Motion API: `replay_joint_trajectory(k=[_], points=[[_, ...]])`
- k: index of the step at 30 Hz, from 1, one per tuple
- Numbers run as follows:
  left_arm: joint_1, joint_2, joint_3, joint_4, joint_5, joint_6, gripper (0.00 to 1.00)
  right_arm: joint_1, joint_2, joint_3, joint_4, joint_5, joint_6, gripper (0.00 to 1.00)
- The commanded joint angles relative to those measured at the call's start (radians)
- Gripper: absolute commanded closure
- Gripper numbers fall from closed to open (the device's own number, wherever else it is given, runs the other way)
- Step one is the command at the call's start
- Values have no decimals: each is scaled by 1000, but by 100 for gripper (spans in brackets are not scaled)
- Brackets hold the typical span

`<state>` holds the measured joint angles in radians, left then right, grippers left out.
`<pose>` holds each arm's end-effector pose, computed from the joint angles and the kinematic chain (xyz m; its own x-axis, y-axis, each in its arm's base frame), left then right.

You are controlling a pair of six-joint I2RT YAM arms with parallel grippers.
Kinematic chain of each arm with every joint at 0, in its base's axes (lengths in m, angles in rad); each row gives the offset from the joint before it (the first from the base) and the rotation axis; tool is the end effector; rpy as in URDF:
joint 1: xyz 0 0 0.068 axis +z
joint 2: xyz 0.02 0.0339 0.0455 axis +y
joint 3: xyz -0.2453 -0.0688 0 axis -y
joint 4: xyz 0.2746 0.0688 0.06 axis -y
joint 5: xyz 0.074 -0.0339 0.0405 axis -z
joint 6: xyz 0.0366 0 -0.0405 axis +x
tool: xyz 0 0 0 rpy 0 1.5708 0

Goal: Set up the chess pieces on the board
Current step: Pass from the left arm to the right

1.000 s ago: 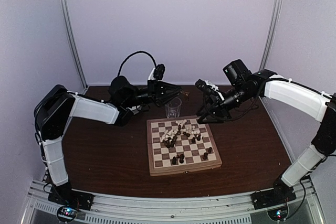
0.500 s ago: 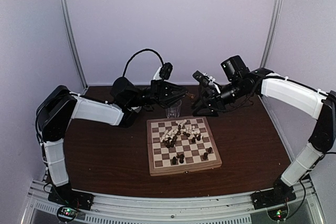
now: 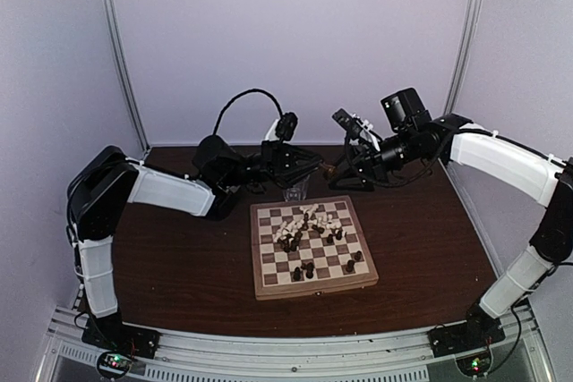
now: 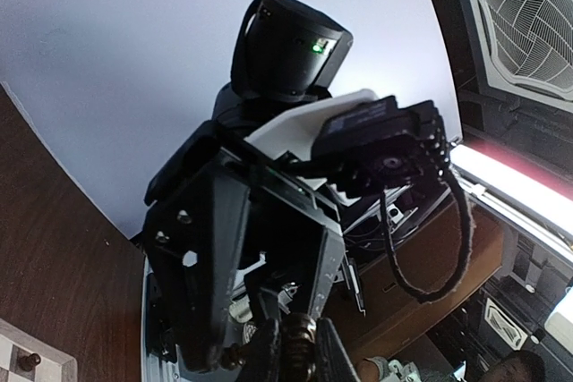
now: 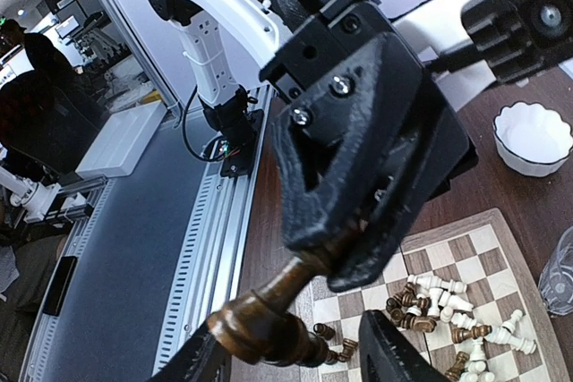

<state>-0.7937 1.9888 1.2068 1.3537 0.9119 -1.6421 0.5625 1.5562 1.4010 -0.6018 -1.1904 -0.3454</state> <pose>0.2863 -0.3324 0.2389 -0.9275 0.0721 -0.3668 0.3141 -0.3816 -0.8693 0.2870 0.2211 0.3155 -0.2863 -0.3291 -0.8999 -0.9202 -0.1672 0.3539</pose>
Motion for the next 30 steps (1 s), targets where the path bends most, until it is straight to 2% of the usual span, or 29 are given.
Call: replay_joint_trajectory(k=[1, 5, 15, 22, 25, 27, 30], points=[[-6, 19, 41, 60, -17, -7, 100, 8, -48, -22, 4, -32, -15, 55], [-6, 26, 53, 59, -21, -12, 100, 8, -61, -51, 53, -8, 27, 73], [-6, 28, 71, 35, -21, -4, 100, 5, -66, -97, 77, 45, 42, 96], [-1, 13, 70, -49, -24, 57, 100, -16, -100, -136, 107, 86, 57, 100], [8, -35, 86, -227, -10, 177, 100, -35, -98, -165, 67, 116, 13, 100], [14, -91, 100, -483, -7, 318, 100, -67, -96, -192, 34, 132, -28, 100], [16, -194, 150, -956, -50, 649, 100, -133, -96, -243, 19, 132, -56, 100]])
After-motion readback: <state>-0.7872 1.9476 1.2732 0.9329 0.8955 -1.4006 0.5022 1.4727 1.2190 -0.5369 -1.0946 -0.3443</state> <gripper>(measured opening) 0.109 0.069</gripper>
